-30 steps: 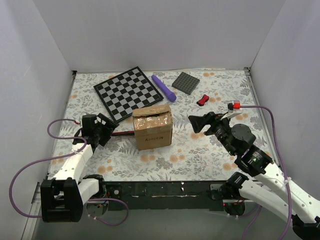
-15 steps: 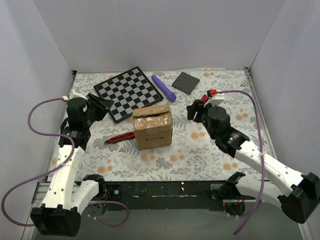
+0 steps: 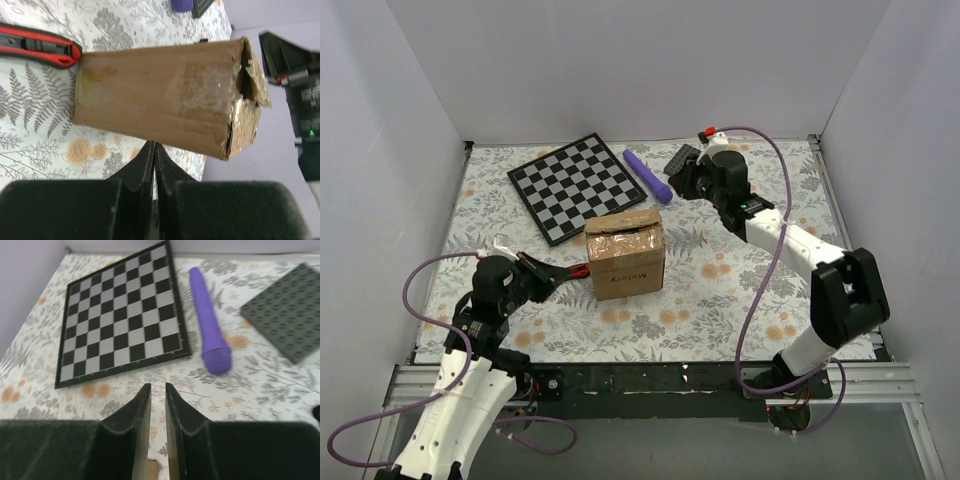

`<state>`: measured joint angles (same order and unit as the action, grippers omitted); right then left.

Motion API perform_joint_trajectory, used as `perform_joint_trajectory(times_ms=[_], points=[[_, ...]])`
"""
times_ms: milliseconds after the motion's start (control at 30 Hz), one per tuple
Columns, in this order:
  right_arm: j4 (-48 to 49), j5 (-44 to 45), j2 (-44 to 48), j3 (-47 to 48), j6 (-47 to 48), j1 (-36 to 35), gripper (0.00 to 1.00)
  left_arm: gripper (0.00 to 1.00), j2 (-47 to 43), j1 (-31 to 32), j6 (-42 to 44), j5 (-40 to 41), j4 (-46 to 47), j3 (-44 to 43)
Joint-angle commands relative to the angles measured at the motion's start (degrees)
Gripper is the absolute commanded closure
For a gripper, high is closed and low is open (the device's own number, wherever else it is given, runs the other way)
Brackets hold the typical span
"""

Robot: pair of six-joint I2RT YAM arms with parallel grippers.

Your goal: Unpack the express box

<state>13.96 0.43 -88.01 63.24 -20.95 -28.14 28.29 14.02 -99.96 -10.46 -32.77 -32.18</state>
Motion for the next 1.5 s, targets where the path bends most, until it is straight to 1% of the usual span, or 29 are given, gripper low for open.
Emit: perform_joint_trajectory(times_ms=[0,33,67,100,167,200,267,433,467,567,600,667,700,733,833,900,967,1100,1167,1200,1233,1267,1300,1367,1400,1433,1467], points=[[1.0,-16.4,-5.9,7.6,-0.8,-0.3,0.77,1.00,0.0,0.3,0.6,-8.4,0.4,0.9],[0.6,-19.0,-7.2,7.9,-0.8,-0.4,0.79,1.00,0.4,0.6,1.3,-13.1,2.2,1.6],[0.4,-19.6,-7.3,7.3,-0.8,-0.7,0.80,1.00,0.8,0.9,0.8,-15.3,4.3,4.0],[0.5,-20.1,-7.1,6.7,-0.6,-1.3,0.80,1.00,0.9,1.2,0.0,-17.3,8.9,5.5],[0.7,-21.4,-6.1,4.6,0.1,-1.9,0.80,1.00,2.5,2.1,-2.6,-22.6,13.7,8.4],[0.5,-22.0,-5.9,4.1,0.4,-2.4,0.80,1.00,3.3,2.5,-2.9,-23.5,16.4,10.1],[-0.5,-24.2,-5.2,2.9,0.7,-2.6,0.80,1.00,6.6,3.6,-1.8,-24.5,17.8,10.6],[-0.1,-24.6,0.3,-4.5,1.5,-3.4,0.81,1.00,12.0,5.8,-0.3,-24.0,22.5,10.7],[0.0,-24.6,1.1,-5.5,1.5,-3.5,0.81,1.00,14.7,5.8,0.0,-23.6,22.7,10.5],[0.1,-24.0,4.9,-9.7,1.1,-4.1,0.81,1.00,18.6,6.0,1.5,-22.1,25.0,10.1],[0.2,-23.9,5.8,-10.7,0.9,-4.4,0.81,1.00,21.7,6.0,2.0,-21.0,25.8,9.9],[0.5,-24.2,8.9,-13.5,-0.1,-4.7,0.82,0.99,25.0,6.1,4.9,-19.7,25.6,7.6],[0.7,-24.2,9.9,-14.4,-0.1,-5.0,0.82,0.98,28.2,6.1,6.1,-18.8,24.3,6.4],[1.0,-24.4,11.9,-15.3,-0.4,-5.1,0.82,0.94,29.4,6.0,8.4,-16.6,23.7,5.3],[-0.2,-24.5,15.1,-17.4,-0.6,-6.0,0.81,0.90,34.3,6.0,12.0,-12.4,21.3,0.8],[-0.4,-24.4,16.6,-19.2,-0.9,-7.0,0.81,0.89,36.0,6.1,12.9,-11.3,21.2,-1.9],[-0.9,-23.9,18.7,-21.0,-1.5,-8.2,0.81,0.85,38.8,6.0,13.4,-10.7,22.3,-3.0],[-1.1,-22.0,21.9,-23.8,-2.9,-11.8,0.81,0.84,44.7,6.1,13.4,-12.9,27.1,-4.9],[-1.8,-19.9,24.2,-24.7,-3.6,-12.5,0.81,0.83,47.4,6.1,13.2,-13.9,28.5,-5.5],[-2.6,-16.9,25.8,-25.0,-4.0,-12.8,0.81,0.83,47.6,6.3,13.0,-13.8,28.5,-5.8],[-5.6,-14.3,26.9,-24.7,-4.2,-12.8,0.80,0.83,47.9,6.4,13.0,-13.5,28.4,-6.1],[-7.0,-11.4,28.2,-24.4,-4.1,-12.7,0.79,0.82,47.3,6.5,13.0,-13.2,28.4,-6.0],[-8.2,-5.6,31.3,-23.9,-3.7,-12.8,0.67,0.78,46.7,6.5,12.9,-11.4,28.2,-6.0],[-12.9,0.7,33.5,-19.8,-3.7,-12.8,0.50,0.73,45.0,6.4,12.3,-8.5,27.1,-5.4],[-17.6,4.8,33.6,-17.6,-3.1,-12.8,0.33,0.68,42.9,6.5,12.0,-5.7,26.6,-5.2],[-20.0,6.2,32.9,-11.4,-1.8,-13.0,0.26,0.66,42.1,6.4,10.9,-3.8,26.1,-4.9],[-22.6,7.6,31.9,-8.3,-1.2,-13.5,0.20,0.65,40.9,6.5,10.3,-2.2,25.3,-4.8]])
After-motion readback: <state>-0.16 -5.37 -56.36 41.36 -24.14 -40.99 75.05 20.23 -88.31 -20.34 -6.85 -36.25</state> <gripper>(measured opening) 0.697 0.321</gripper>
